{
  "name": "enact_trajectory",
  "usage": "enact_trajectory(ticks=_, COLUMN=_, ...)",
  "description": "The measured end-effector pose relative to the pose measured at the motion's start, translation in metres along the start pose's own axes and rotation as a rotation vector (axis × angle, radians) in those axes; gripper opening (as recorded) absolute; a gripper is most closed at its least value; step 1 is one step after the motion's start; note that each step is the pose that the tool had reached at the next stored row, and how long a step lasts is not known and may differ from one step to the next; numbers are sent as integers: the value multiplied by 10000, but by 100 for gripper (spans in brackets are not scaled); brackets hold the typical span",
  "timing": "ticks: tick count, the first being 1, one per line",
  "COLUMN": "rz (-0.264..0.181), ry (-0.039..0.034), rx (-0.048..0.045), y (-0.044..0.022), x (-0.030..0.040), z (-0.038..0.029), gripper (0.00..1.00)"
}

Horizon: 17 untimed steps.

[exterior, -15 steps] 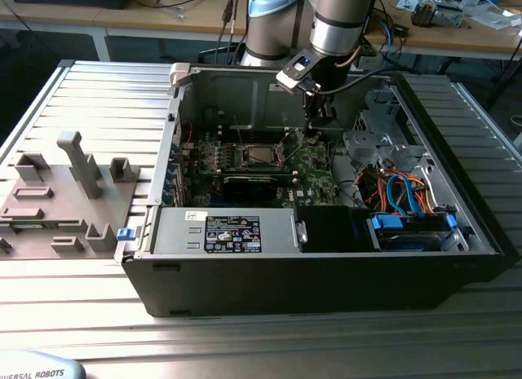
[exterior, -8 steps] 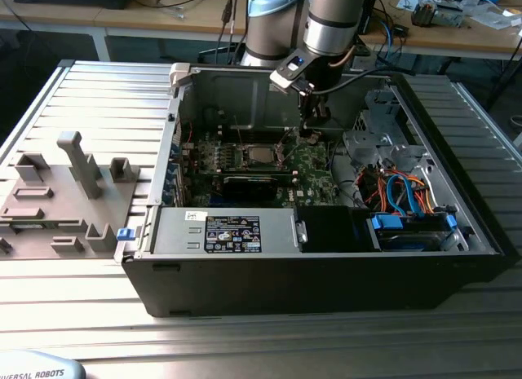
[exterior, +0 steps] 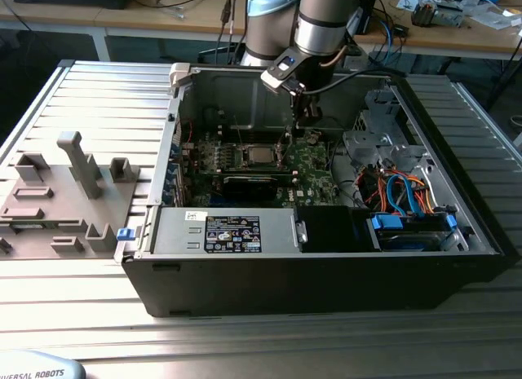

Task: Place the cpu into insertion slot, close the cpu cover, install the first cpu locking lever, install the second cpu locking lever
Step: 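Close the cpu cover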

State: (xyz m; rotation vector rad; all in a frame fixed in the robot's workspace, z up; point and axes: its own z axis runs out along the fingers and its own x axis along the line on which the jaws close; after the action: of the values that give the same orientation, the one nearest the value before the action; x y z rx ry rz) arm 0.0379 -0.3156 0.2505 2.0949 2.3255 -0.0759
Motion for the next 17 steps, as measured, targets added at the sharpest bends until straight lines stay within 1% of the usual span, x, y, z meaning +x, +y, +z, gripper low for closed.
enact_trajectory(ticks=4, rz=0, ry=0, rx=0, y=-85, x=11, z=15, gripper=11)
enact_trajectory(ticks=11, rz=0, ry=0, rx=0, y=-165, x=21, z=63, gripper=11)
enact_trajectory(ticks=14, rz=1, ry=0, rx=0, y=-227, x=29, z=94, gripper=11)
enact_trajectory(ticks=15, rz=0, ry=0, rx=0, y=-266, x=33, z=110, gripper=11)
enact_trajectory(ticks=17, rz=1, ry=1, rx=0, y=-305, x=39, z=134, gripper=11)
